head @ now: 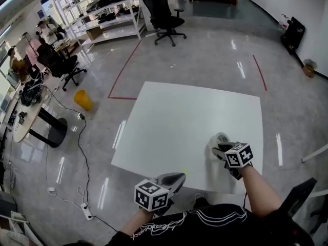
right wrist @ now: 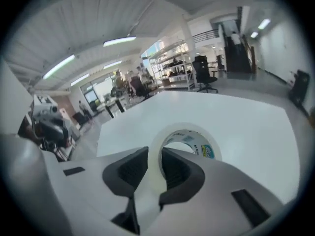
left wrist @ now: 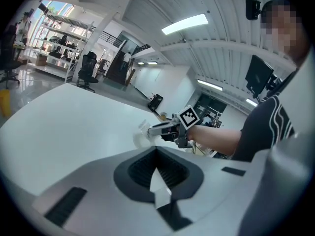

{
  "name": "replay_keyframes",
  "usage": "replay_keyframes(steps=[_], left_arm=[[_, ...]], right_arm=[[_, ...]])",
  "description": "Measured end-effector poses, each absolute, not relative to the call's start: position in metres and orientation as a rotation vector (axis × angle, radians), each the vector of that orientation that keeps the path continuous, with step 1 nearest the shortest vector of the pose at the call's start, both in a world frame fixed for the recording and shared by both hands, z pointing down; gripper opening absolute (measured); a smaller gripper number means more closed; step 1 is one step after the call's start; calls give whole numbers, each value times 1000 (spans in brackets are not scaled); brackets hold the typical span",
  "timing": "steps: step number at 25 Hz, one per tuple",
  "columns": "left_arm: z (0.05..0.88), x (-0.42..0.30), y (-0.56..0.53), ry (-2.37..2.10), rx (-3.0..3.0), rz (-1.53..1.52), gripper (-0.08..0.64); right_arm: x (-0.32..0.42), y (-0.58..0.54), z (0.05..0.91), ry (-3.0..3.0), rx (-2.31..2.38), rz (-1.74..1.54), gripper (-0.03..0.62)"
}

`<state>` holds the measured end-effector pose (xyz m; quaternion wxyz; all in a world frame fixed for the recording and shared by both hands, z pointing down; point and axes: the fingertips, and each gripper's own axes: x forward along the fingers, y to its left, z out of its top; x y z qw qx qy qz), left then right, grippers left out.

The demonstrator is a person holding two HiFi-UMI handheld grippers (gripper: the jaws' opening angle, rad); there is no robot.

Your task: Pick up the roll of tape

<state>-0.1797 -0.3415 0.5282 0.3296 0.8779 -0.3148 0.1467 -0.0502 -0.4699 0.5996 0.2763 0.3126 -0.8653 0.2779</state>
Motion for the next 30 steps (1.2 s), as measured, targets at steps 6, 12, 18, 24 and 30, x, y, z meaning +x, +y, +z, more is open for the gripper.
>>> replay_keyframes(steps=[6, 12, 18, 24, 30], left_arm=[[513, -184, -328, -869, 2338, 365, 3], [468, -191, -316, -907, 2419, 247, 3], [412, -202, -274, -924, 2493, 109, 3], [356, -202, -225, -947, 2605, 37, 3], [331, -195, -186, -926, 2676, 8, 3]], right_arm=[[-51, -454, 564, -2490, 941, 891, 86], [-74, -410, 487, -2710, 904, 857, 87], [-93, -334, 403, -2927, 804, 772, 87], [-98, -265, 348, -3094, 721, 734, 87], [-97, -214, 327, -3167, 699, 678, 87]])
